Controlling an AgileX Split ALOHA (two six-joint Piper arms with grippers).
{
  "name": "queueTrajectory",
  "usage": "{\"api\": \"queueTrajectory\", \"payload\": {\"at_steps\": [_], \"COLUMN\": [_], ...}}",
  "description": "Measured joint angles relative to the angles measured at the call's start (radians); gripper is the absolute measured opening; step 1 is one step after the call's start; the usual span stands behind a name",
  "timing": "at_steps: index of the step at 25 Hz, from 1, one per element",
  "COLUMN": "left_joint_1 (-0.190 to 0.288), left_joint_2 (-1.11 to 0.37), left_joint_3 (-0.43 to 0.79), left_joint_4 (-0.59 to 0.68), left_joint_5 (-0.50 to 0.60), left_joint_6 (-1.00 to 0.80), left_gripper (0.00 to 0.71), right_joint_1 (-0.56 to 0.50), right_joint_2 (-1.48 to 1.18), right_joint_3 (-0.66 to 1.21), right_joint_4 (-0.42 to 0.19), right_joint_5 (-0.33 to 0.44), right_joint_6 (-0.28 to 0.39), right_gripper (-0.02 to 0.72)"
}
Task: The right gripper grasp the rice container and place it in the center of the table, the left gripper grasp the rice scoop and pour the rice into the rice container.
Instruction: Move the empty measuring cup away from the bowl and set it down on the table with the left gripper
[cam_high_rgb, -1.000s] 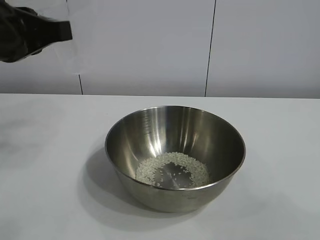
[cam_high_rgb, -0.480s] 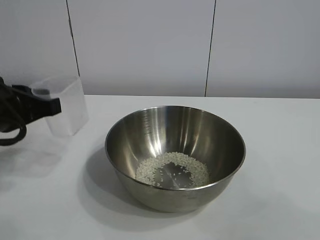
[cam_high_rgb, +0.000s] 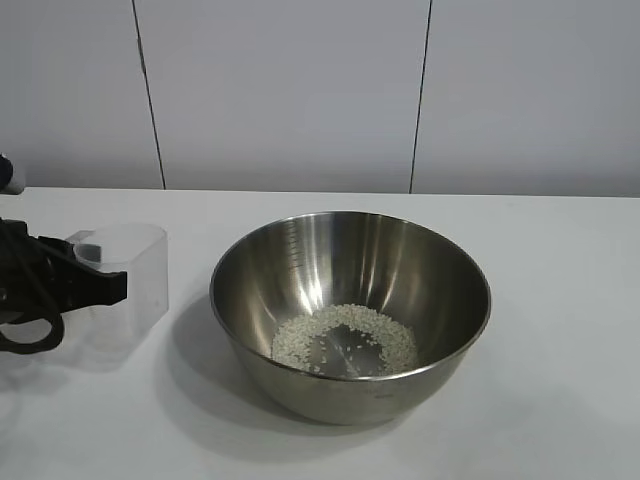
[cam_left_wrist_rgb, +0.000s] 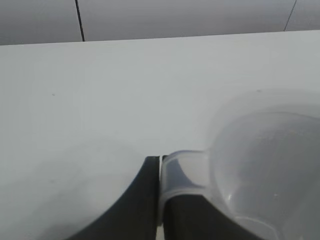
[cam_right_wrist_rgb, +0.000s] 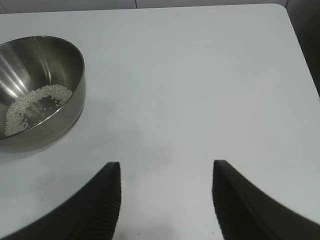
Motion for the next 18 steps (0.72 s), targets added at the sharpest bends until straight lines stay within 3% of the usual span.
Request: {"api": "queueTrajectory", "payload": {"at_steps": [18], "left_joint_1": [0.005], "left_joint_2": [0.004], "left_joint_3": [0.000], "left_joint_4": [-0.048], "left_joint_5": [-0.002], "left_joint_6": [0.007], "left_gripper": [0.003], "right_joint_1": [0.000], "right_joint_2": [0.000], "right_joint_3": [0.000], "right_joint_4": [0.000], "right_joint_5": [0.000], "right_joint_6": [0.000], "right_gripper": [0.380]}}
